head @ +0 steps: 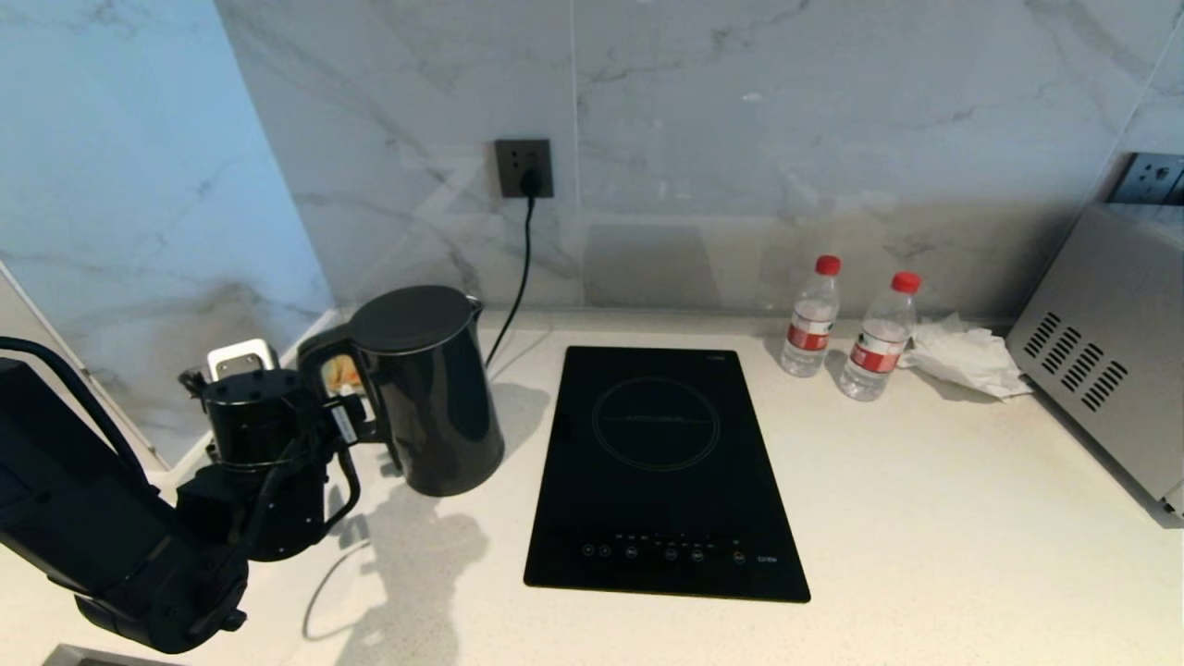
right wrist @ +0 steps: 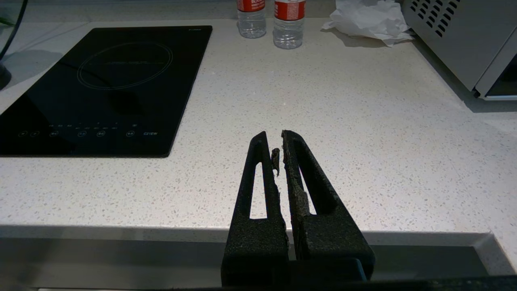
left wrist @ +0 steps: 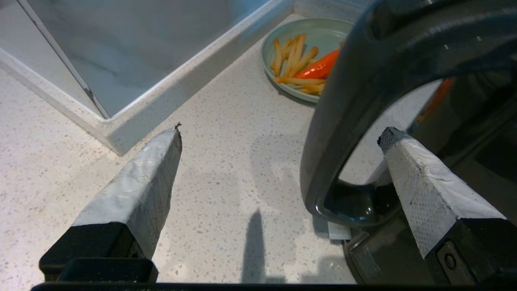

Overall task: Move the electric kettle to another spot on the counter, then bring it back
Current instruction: Pick up the kettle

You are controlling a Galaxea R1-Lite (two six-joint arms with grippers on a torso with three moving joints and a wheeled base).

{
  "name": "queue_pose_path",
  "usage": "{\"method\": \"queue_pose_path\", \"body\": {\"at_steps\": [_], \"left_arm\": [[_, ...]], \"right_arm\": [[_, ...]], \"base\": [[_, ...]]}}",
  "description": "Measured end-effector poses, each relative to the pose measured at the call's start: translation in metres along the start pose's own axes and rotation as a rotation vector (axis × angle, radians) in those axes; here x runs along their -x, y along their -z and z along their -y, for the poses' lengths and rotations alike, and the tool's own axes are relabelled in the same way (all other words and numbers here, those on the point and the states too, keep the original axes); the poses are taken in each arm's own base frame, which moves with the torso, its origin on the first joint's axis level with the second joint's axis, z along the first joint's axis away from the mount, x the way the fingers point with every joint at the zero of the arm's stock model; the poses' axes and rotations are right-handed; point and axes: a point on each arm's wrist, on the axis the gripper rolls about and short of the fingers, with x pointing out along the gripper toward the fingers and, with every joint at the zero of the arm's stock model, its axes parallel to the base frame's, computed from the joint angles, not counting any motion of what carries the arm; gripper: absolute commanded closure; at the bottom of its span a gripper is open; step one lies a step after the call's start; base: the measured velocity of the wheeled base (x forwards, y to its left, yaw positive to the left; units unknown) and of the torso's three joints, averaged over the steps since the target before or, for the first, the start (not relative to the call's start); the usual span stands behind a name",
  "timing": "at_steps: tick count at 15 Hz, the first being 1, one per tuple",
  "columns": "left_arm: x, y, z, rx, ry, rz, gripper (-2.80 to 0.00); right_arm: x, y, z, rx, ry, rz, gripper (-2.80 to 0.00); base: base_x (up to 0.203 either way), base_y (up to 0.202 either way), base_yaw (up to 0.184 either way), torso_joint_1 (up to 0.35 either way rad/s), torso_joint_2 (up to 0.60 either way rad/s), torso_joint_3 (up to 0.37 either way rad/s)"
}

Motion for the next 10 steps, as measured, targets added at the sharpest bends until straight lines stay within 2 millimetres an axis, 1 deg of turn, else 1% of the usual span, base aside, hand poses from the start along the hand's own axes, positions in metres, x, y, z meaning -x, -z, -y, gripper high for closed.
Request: {"method": "queue_pose_path", "body": {"at_steps": [4, 10], "left_arm": [[-0.004, -0.004, 0.003, 0.009, -0.004, 0.013, -2.80], [-0.016, -0.007, 0.014, 0.008, -0.004, 0.036, -2.80]], "right_arm": [[0.000, 0.000, 0.000, 0.000, 0.000, 0.000, 0.00], [0.000, 0.000, 0.000, 0.000, 0.000, 0.000, 0.00]], "base": [[0.000, 0.000, 0.000, 0.000, 0.00, 0.000], [0.000, 0.000, 0.000, 0.000, 0.00, 0.000]]}}
